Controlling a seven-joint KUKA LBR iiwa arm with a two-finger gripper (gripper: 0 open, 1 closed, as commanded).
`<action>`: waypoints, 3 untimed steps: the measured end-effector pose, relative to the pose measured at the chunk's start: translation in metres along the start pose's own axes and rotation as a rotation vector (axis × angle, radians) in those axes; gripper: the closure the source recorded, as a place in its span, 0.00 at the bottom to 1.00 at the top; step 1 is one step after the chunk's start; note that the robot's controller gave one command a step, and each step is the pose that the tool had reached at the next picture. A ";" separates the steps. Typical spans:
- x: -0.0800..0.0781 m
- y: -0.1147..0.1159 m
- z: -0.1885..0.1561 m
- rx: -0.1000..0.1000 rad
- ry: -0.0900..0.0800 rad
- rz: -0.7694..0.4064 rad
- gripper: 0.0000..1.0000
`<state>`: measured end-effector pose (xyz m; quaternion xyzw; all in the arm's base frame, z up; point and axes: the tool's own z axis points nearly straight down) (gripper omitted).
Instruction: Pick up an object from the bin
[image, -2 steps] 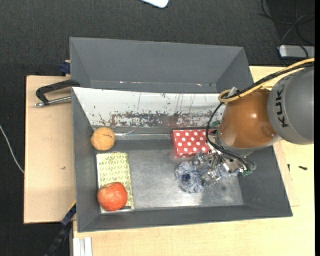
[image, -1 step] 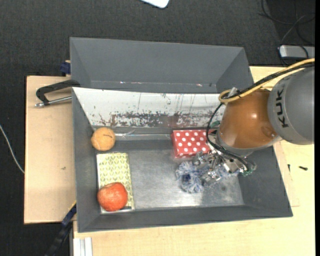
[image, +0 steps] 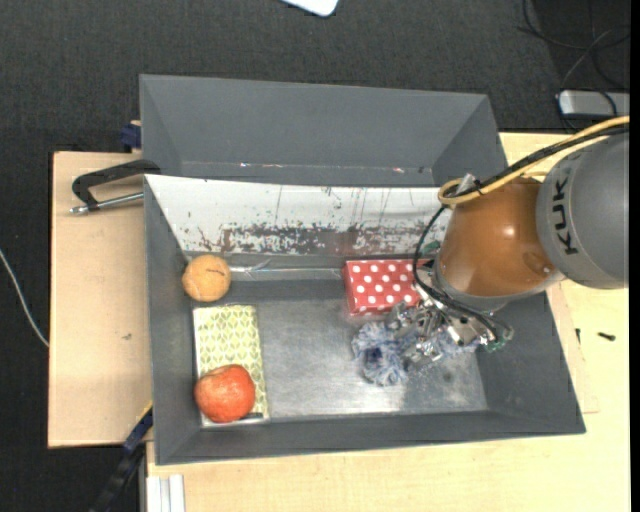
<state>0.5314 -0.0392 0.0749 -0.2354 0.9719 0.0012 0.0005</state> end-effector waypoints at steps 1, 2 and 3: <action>0.000 0.000 -0.003 0.002 -0.002 0.000 1.00; 0.001 0.001 -0.008 0.000 0.002 0.000 1.00; 0.001 0.002 -0.029 -0.002 0.005 0.000 1.00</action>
Offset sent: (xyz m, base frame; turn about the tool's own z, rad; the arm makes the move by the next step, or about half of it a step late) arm 0.0001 -0.0001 0.0819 0.0000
